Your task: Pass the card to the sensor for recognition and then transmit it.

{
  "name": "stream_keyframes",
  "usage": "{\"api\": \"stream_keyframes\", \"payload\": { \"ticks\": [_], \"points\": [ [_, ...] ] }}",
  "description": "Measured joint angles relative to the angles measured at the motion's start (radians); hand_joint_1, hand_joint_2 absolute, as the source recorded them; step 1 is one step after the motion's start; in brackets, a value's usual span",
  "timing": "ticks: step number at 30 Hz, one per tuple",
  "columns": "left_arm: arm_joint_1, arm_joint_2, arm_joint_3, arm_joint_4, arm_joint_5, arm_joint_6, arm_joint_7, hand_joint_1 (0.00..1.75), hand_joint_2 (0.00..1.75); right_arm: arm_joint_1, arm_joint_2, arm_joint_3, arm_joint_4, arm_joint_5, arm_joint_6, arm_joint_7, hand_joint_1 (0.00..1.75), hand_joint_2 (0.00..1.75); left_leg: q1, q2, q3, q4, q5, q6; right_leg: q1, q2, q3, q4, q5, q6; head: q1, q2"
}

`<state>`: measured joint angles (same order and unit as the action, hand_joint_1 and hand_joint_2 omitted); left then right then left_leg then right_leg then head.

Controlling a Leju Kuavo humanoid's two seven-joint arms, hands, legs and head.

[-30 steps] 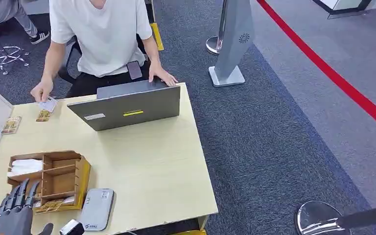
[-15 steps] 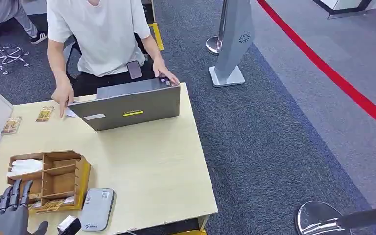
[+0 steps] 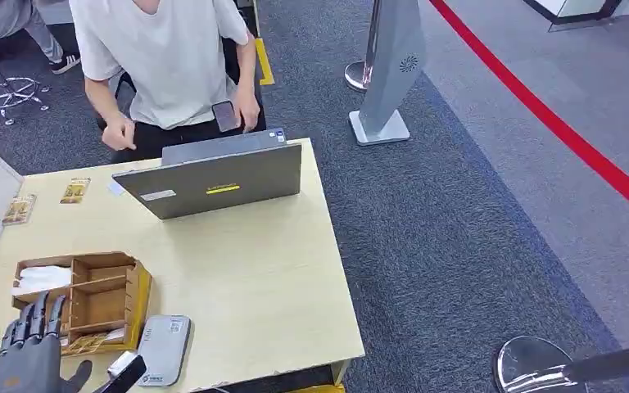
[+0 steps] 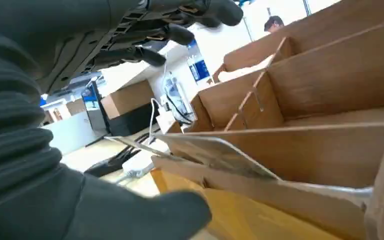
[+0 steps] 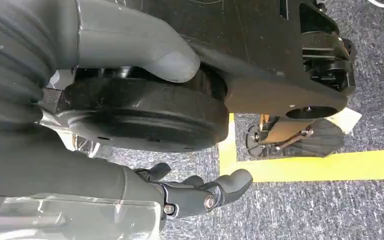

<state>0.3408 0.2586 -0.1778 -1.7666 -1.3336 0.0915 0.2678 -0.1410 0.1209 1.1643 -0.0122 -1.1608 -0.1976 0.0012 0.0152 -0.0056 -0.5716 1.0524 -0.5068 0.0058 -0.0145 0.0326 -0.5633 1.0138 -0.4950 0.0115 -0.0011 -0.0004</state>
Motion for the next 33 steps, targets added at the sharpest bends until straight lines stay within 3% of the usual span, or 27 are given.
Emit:
{"api": "stream_keyframes", "payload": {
  "ticks": [5, 16, 26, 33],
  "points": [
    [-0.001, -0.002, 0.000, 0.003, 0.045, -0.045, -0.010, 1.75, 1.75, -0.003, 0.000, 0.012, 0.001, 0.000, 0.002, 0.007, 0.00, 1.75, 0.000, 0.000, 0.000, 0.000, 0.000, 0.000, 0.000, 0.000, 0.000, 0.000, 0.000, 0.000, 0.000, 0.000],
    [-0.006, -0.001, 0.000, 0.005, 0.064, -0.046, -0.021, 1.75, 1.75, -0.004, 0.000, 0.023, 0.003, -0.010, 0.002, 0.006, 0.00, 1.75, 0.000, 0.000, 0.000, 0.000, 0.000, 0.000, 0.000, 0.000, 0.000, 0.000, 0.000, 0.000, 0.000, 0.000],
    [-0.010, -0.005, -0.001, 0.007, 0.034, -0.008, -0.023, 1.75, 1.75, -0.004, 0.000, 0.025, 0.003, -0.020, -0.001, 0.005, 0.00, 1.75, 0.000, 0.000, 0.000, 0.000, 0.000, 0.000, 0.000, 0.000, 0.000, 0.000, 0.000, 0.000, 0.000, 0.000],
    [-0.021, 0.011, -0.015, -0.104, 0.013, -0.037, -0.047, 1.75, 1.75, -0.003, 0.000, 0.038, 0.004, -0.038, -0.003, -0.003, 0.00, 1.75, 0.000, 0.000, 0.000, 0.000, 0.000, 0.000, 0.000, 0.000, 0.000, 0.000, 0.000, 0.000, 0.000, 0.000]
  ]
}}
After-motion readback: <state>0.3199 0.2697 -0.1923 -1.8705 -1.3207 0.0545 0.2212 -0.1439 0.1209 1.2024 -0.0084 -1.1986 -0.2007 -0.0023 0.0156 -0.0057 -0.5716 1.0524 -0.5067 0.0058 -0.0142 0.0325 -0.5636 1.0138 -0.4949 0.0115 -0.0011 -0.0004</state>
